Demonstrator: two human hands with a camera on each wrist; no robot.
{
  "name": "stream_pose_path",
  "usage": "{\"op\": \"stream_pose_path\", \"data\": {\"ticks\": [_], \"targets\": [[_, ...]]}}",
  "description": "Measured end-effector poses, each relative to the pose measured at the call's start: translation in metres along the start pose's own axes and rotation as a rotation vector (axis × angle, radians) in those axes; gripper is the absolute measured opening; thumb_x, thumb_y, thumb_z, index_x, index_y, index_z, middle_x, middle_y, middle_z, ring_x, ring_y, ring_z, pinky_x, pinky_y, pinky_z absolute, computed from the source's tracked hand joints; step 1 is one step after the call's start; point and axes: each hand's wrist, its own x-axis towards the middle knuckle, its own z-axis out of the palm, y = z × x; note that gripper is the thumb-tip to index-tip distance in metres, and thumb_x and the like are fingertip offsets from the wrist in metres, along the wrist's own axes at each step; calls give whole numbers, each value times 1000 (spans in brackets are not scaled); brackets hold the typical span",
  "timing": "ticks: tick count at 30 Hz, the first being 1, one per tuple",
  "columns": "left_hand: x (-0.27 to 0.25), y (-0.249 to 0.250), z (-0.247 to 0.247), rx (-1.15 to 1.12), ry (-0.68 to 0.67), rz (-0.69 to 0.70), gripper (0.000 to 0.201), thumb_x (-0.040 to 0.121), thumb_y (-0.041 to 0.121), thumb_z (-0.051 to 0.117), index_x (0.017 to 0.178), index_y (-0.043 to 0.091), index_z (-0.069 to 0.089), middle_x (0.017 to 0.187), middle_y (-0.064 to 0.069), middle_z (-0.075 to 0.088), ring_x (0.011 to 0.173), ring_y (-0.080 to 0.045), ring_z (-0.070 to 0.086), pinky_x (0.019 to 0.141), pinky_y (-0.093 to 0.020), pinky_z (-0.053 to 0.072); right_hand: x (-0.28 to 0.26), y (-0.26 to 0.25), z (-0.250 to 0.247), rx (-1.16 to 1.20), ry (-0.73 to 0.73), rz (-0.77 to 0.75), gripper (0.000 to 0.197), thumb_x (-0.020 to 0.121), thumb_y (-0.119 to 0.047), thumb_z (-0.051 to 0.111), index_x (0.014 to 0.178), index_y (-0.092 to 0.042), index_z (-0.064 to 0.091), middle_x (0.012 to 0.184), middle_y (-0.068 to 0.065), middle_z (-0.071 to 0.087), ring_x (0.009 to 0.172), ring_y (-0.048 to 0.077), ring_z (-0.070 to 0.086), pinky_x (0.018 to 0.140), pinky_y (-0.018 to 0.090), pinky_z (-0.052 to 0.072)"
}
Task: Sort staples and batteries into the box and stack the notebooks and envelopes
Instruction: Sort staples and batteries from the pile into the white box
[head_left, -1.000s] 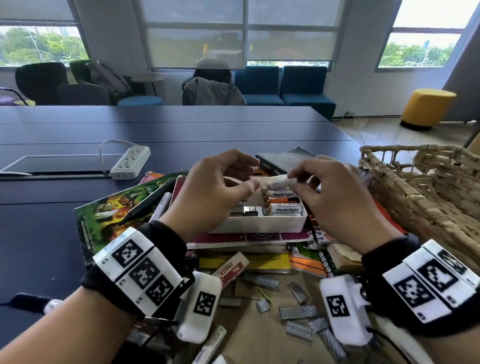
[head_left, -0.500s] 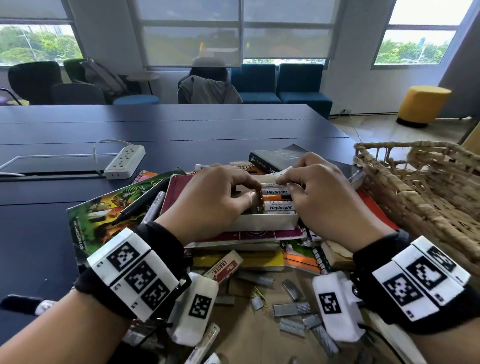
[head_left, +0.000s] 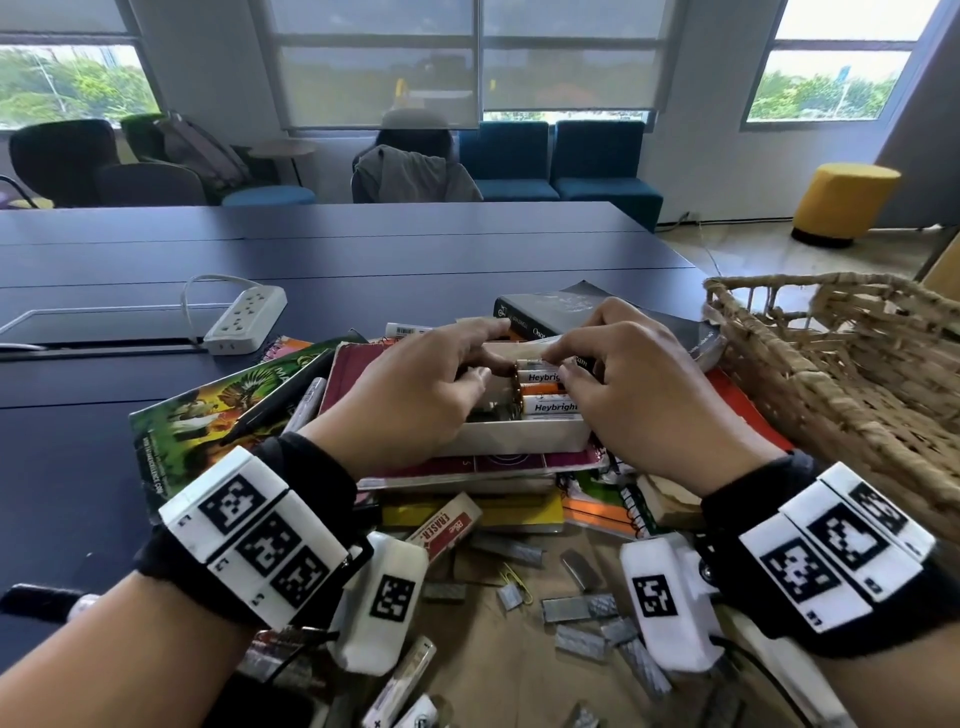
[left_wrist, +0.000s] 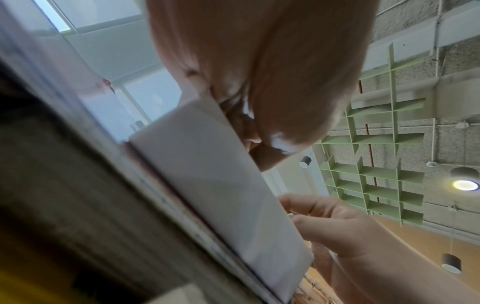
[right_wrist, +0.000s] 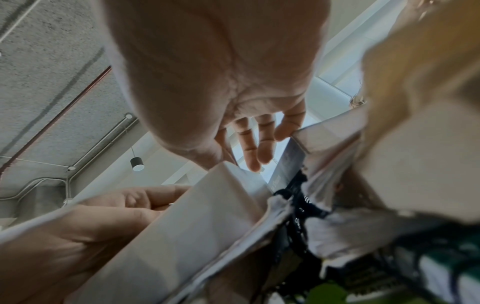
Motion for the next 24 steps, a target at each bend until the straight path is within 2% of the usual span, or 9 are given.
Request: {"op": "stream_pose_path", "data": {"ticks": [4,8,12,14,17,18,20,22,24], "targets": [[0,1,-1,-23,-1,3,53,102,13,57,151,30,47,110,16,72,55,5,53,54,-11,35,0,0,0,-2,-4,0,20,101,-25,59,110,-30,76,101,-10,50,95,12,51,72,25,37],[-1,1,-1,-9,-11,15,53,101,15,59,151,30,49,128,16,69,65,6,57,67,-17,42,-1,-1,-1,-1,-7,-2,20,101,-25,59,111,-30,76,101,-9,50,94,12,50,71,24,35],[-4,3,-2,-47,-11,15,53,99,17,62,149,31,50,124,18,70,93,-7,70,89,-38,57,0,1,0,-2,-2,-6,20,100,-24,60,111,-28,76,100,-8,50,92,11,50,68,20,34],[-4,5,-3,-82,-10,9,51,99,18,64,146,32,52,119,18,72,92,-12,72,88,-44,58,0,2,1,5,15,-15,18,99,-24,62,110,-28,75,99,-10,49,89,9,50,68,20,34],[-7,9,-5,-212,64,24,42,98,13,64,136,33,60,110,16,75,71,0,66,70,-26,57,-2,-2,-4,97,122,-59,14,96,-27,68,109,-32,73,95,-16,48,84,2,49,71,21,38],[-9,11,-7,-238,109,32,39,99,11,64,131,33,63,108,17,75,68,-2,66,66,-23,56,-3,-6,-7,131,158,-90,12,95,-28,69,106,-32,73,93,-18,49,83,1,50,69,20,38],[-12,17,-11,-262,178,54,32,99,11,63,124,31,67,104,16,76,77,-11,71,70,-28,61,-6,-15,-13,188,171,-173,4,94,-29,71,95,-31,73,87,-16,57,77,3,55,65,21,41],[-15,24,-16,-228,179,110,24,98,12,64,115,27,71,98,12,76,85,-13,71,77,-35,60,-9,-24,-18,227,93,-254,7,93,-29,71,87,-28,73,77,-11,64,71,9,59,62,26,46],[-18,30,-22,-139,109,195,19,95,9,64,103,23,73,90,9,75,87,-8,69,76,-27,52,-13,-30,-20,244,-31,-323,14,93,-26,72,79,-24,71,68,-7,62,64,10,57,58,24,43]]}}
